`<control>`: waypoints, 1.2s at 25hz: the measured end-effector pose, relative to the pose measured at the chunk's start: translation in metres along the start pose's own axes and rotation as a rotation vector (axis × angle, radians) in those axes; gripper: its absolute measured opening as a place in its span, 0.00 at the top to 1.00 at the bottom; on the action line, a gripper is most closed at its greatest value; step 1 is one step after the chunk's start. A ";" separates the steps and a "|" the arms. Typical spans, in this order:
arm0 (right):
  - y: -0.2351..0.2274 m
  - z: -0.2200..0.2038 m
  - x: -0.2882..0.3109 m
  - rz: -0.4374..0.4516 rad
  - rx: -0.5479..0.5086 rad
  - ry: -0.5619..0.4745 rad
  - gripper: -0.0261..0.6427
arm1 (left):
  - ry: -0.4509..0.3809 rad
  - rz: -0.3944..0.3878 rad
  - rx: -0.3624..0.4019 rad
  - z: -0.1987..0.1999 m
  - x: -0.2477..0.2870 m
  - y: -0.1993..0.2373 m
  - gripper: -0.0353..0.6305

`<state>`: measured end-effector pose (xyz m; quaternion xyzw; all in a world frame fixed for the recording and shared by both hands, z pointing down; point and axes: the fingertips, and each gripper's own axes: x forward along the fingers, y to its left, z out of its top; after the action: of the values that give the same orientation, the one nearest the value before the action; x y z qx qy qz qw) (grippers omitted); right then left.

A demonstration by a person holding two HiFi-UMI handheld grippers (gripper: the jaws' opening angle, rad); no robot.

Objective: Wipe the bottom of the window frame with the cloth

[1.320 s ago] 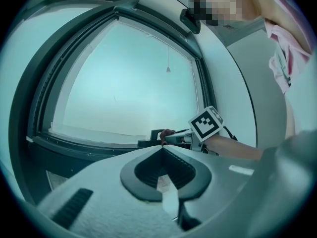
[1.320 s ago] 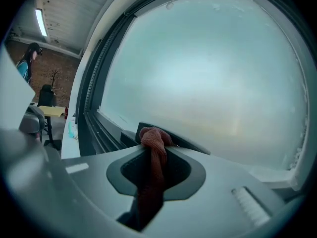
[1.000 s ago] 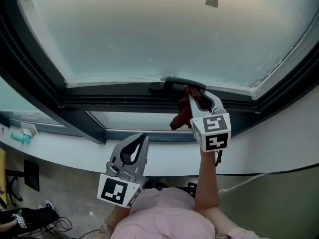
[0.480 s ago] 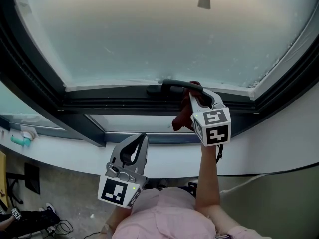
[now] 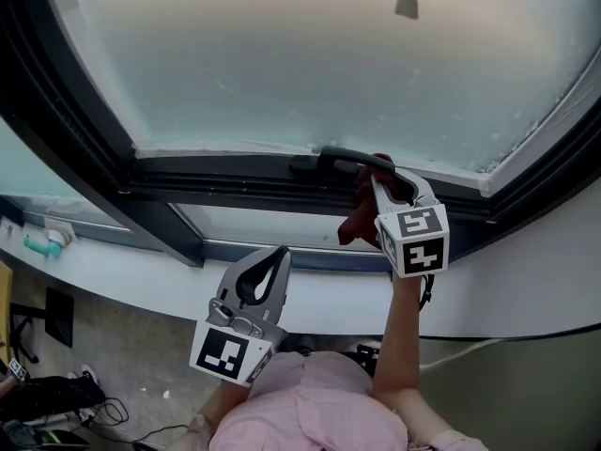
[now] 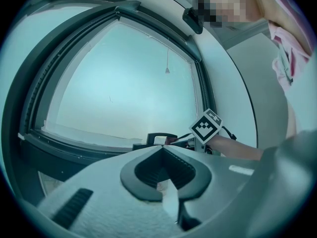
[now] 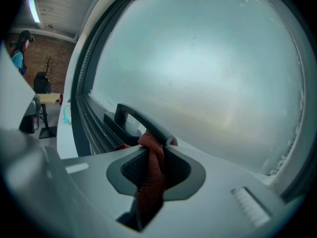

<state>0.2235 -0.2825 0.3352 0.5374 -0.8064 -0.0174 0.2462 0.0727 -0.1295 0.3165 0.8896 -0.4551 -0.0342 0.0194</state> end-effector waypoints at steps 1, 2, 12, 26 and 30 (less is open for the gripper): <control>-0.007 -0.003 -0.003 -0.026 -0.013 0.015 0.86 | -0.003 -0.002 0.000 0.000 0.002 -0.001 0.95; -0.015 -0.007 -0.006 -0.050 -0.018 0.029 0.86 | -0.011 -0.003 -0.001 0.002 0.003 -0.001 0.95; -0.041 -0.022 -0.014 -0.077 0.031 0.044 0.86 | -0.081 -0.020 0.015 0.014 0.012 -0.009 0.95; -0.082 -0.044 -0.031 -0.131 0.077 0.057 0.86 | -0.095 -0.055 -0.006 0.016 0.024 -0.026 0.95; -0.086 -0.045 -0.031 -0.133 0.069 0.051 0.86 | -0.085 -0.038 -0.040 0.013 0.024 -0.026 0.95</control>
<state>0.3253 -0.2807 0.3381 0.5983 -0.7624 0.0080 0.2463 0.1066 -0.1341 0.3013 0.8952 -0.4378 -0.0813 0.0171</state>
